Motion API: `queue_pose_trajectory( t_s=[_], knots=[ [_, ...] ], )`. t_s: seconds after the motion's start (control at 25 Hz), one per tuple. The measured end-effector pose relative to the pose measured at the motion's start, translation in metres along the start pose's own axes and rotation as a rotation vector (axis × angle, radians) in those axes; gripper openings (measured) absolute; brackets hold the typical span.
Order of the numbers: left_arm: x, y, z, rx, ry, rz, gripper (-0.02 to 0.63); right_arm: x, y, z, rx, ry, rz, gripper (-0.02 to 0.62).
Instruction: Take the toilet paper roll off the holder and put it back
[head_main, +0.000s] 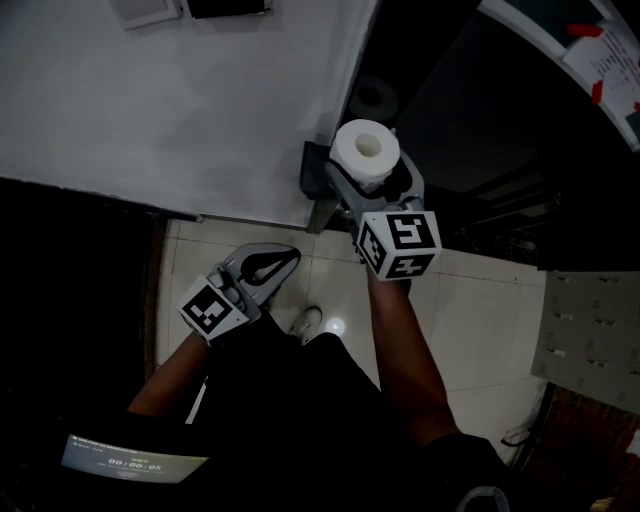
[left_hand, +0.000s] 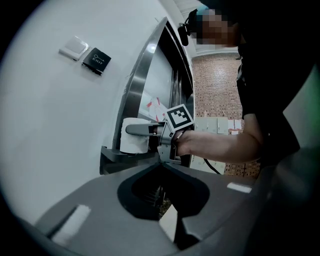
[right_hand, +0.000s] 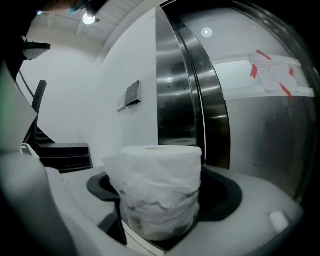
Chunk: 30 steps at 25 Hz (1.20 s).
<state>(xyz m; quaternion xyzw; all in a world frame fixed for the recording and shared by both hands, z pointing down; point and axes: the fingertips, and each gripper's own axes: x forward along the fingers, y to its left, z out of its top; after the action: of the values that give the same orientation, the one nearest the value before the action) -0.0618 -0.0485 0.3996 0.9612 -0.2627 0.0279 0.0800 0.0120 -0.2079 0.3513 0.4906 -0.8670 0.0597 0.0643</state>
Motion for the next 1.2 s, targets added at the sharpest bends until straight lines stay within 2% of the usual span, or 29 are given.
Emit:
queue_pose_trajectory(
  t_s=[0.24,0.48,1.2],
  knots=[
    [0.003,-0.005,0.0,-0.001,0.005,-0.005,0.005,-0.007,0.001,0.001,-0.037,0.01,0.018,0.437],
    [0.01,-0.011,-0.001,0.001,0.016,-0.015,0.005,-0.021,-0.018,0.007,-0.052,0.004,-0.015,0.437],
    [0.027,-0.027,0.0,0.012,0.017,-0.049,0.005,-0.079,-0.117,0.0,0.018,-0.01,-0.21,0.437]
  ],
)
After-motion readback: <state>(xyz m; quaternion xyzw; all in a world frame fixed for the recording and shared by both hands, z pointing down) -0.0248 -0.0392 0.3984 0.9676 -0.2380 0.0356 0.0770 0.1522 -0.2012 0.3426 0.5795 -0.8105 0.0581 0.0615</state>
